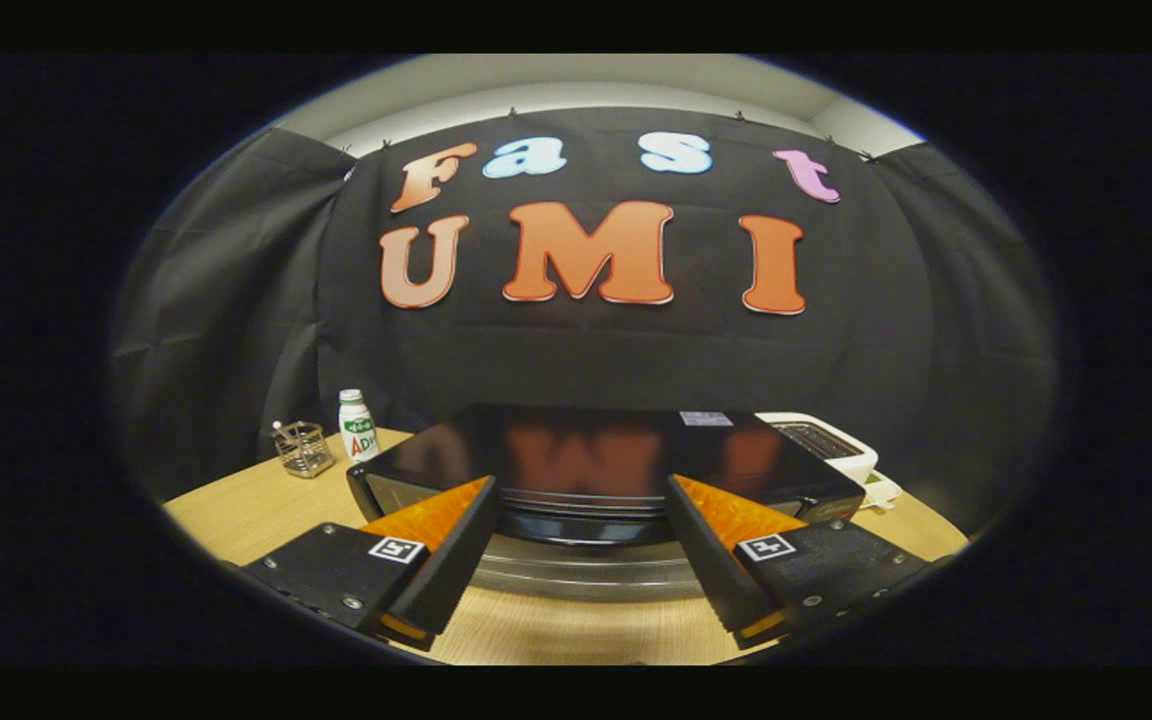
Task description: Open the toaster oven, put the food inside, and close the toaster oven door.
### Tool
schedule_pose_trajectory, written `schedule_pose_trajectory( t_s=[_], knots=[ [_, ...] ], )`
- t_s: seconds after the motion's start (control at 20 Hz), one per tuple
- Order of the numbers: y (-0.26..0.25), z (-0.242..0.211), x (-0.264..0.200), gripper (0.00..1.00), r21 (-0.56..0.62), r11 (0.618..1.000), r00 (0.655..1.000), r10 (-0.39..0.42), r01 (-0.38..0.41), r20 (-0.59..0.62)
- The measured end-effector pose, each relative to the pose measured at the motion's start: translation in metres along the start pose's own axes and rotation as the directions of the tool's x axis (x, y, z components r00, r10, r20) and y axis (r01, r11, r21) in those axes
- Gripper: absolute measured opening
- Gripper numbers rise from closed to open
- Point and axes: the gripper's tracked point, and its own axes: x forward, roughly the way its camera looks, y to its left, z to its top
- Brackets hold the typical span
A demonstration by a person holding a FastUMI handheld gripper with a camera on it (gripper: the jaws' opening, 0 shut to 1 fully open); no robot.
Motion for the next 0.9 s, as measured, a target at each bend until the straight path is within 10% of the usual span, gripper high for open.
schedule_pose_trajectory(
  t_s=[0.5,0.9],
  knots=[
    [0.012,-0.027,-0.061,0.73,-0.015,0.995,0.994,0.098,-0.099,-0.049],
    [0.018,-0.083,-0.118,0.73,0.049,0.980,0.963,0.199,-0.193,-0.181]
  ],
)
